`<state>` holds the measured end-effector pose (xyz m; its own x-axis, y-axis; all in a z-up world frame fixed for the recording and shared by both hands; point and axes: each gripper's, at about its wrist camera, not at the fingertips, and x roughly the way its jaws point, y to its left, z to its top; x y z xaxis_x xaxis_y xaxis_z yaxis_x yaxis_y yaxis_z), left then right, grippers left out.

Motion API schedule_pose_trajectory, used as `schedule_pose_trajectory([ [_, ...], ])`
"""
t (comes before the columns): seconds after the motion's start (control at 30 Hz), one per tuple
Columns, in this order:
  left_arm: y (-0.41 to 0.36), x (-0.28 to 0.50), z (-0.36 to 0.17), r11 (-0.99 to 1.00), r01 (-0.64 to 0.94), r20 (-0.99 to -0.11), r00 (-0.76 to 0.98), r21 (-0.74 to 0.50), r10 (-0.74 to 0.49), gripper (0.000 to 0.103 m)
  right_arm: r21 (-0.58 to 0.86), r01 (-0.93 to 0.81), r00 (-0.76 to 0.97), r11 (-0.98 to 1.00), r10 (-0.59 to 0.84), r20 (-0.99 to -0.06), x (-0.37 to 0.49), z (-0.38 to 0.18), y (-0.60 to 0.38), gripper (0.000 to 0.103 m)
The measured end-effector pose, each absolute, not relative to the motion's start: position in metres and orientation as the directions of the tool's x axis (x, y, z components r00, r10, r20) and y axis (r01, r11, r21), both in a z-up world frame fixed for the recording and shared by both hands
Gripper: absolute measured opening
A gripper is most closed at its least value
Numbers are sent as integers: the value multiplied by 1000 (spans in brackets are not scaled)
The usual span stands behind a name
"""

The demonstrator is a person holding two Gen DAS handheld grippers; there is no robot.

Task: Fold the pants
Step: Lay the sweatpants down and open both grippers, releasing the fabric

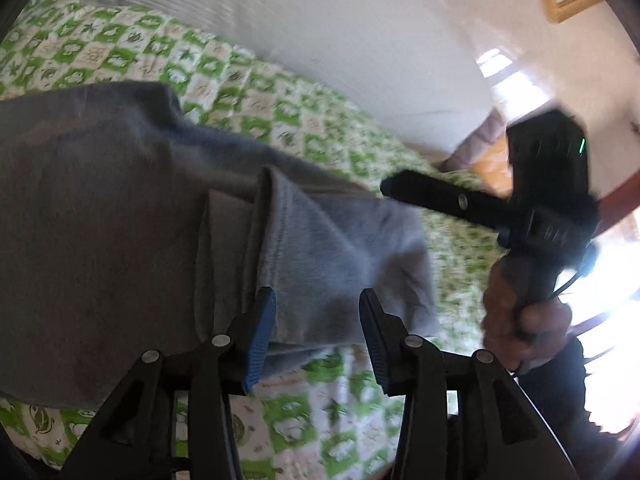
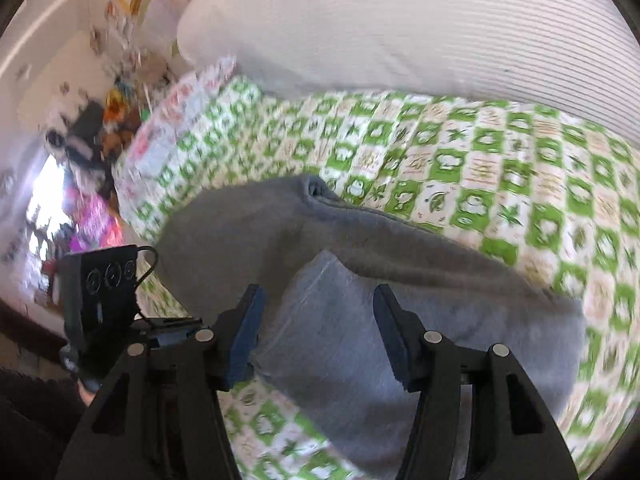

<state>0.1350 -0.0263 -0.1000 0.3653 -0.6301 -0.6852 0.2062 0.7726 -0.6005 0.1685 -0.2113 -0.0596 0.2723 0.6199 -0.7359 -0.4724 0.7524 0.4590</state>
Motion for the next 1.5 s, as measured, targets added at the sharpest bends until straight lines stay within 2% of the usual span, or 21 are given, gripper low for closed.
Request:
schedule_pose_trajectory([
  [0.23,-18,140,-125,832,122,-745,389,-541,-541,44,360,-534,192,765,524,-830,191,-107,-162,58],
  [0.3,-9,141,-133,823,86,-740,395,-561,-545,43,320,-553,188,769,489,-852,190,-118,-153,30],
  [0.33,-10,143,-135,813,82,-734,384,-577,-560,41,309,-559,187,769,480,-857,190,-121,-150,13],
  [0.4,-10,144,-139,786,99,-714,361,-611,-600,32,303,-556,205,774,481,-852,193,-118,-149,7],
  [0.43,-12,144,-137,771,124,-698,352,-625,-623,15,310,-557,214,770,494,-843,194,-114,-148,7],
  [0.63,-1,138,-123,774,151,-685,384,-615,-619,8,334,-580,238,743,546,-803,204,-93,-133,6],
  [0.77,3,138,-152,755,88,-700,317,-650,-639,10,300,-531,195,792,459,-867,207,-144,-123,14],
  [0.83,7,131,-149,755,79,-698,331,-651,-636,14,343,-500,208,795,495,-844,204,-150,-131,14],
  [0.9,12,127,-143,762,86,-697,350,-642,-626,19,409,-458,207,789,542,-814,204,-143,-143,22],
  [0.97,20,123,-136,764,88,-692,367,-639,-621,25,454,-443,229,773,587,-776,201,-128,-155,37],
  [1.03,30,116,-129,765,85,-687,384,-638,-616,26,456,-452,268,767,604,-750,197,-112,-162,41],
  [1.1,36,113,-124,759,77,-679,397,-646,-618,26,459,-456,290,762,615,-733,193,-101,-168,41],
  [1.17,42,108,-120,759,70,-676,405,-648,-615,32,478,-456,288,750,633,-719,192,-94,-170,41],
  [1.3,49,102,-116,739,70,-655,412,-670,-633,32,471,-480,245,740,629,-738,181,-96,-161,39],
  [1.37,47,100,-114,712,82,-628,408,-697,-663,32,434,-486,225,759,588,-777,174,-104,-147,29],
  [1.5,23,103,-108,692,143,-604,386,-708,-698,32,408,-469,225,783,553,-802,170,-113,-143,20],
])
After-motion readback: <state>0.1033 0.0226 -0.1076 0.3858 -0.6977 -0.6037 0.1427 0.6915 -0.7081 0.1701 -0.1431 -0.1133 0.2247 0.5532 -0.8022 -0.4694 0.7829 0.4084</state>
